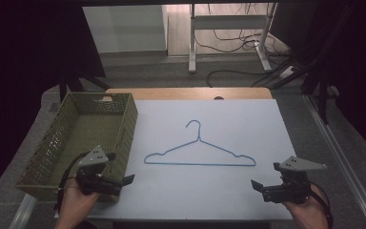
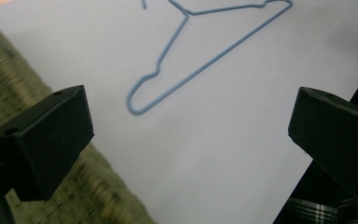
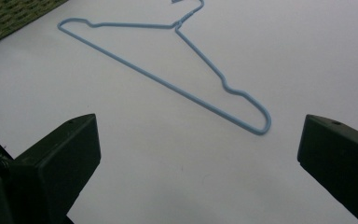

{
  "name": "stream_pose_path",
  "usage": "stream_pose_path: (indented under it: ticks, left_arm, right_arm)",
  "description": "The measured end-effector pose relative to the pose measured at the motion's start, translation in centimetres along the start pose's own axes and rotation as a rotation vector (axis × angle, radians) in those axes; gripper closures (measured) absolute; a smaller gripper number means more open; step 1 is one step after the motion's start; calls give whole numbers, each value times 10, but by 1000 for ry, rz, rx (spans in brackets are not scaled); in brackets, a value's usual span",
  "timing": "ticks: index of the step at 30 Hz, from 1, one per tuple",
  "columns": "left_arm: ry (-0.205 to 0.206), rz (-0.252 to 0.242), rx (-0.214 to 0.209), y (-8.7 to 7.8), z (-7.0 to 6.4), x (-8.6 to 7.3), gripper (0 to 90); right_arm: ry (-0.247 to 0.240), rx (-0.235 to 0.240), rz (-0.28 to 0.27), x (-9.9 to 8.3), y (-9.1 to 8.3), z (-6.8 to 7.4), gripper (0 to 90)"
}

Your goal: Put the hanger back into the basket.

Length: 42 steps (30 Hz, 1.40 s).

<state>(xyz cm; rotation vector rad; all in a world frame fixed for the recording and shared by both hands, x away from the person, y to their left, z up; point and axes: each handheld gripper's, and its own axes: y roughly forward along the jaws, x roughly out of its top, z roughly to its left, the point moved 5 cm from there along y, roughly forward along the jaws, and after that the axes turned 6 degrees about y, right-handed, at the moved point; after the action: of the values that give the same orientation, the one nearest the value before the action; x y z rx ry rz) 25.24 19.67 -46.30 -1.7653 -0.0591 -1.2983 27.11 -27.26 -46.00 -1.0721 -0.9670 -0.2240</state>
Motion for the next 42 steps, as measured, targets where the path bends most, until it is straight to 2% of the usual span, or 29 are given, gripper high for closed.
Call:
stream_pose_path:
  ticks: [8, 17, 21, 26, 33, 36, 42]
  left_arm:
    - [64, 1, -28, 20, -14, 24, 0]
    - [104, 30, -98, 59, -25, 45, 0]
    - [92, 26, -121, 72, -24, 48, 0]
    - [88, 45, -122, 87, -20, 50, 0]
    - [63, 43, -137, 104, -13, 51, 0]
    - [66, 44, -134, 110, -11, 52, 0]
    - [62, 54, -137, 125, -9, 53, 0]
  right_arm:
    - [-22, 22, 20, 10, 7, 1, 0]
    - [-42, 39, 35, 22, 19, 1, 0]
    - [-45, 46, 38, 27, 25, 0, 0]
    - [-62, 64, 49, 36, 36, 1, 0]
    - [-77, 61, 66, 47, 54, 1, 0]
    - [-71, 46, 84, 51, 63, 0, 0]
    - [-49, 60, 124, 56, 81, -4, 0]
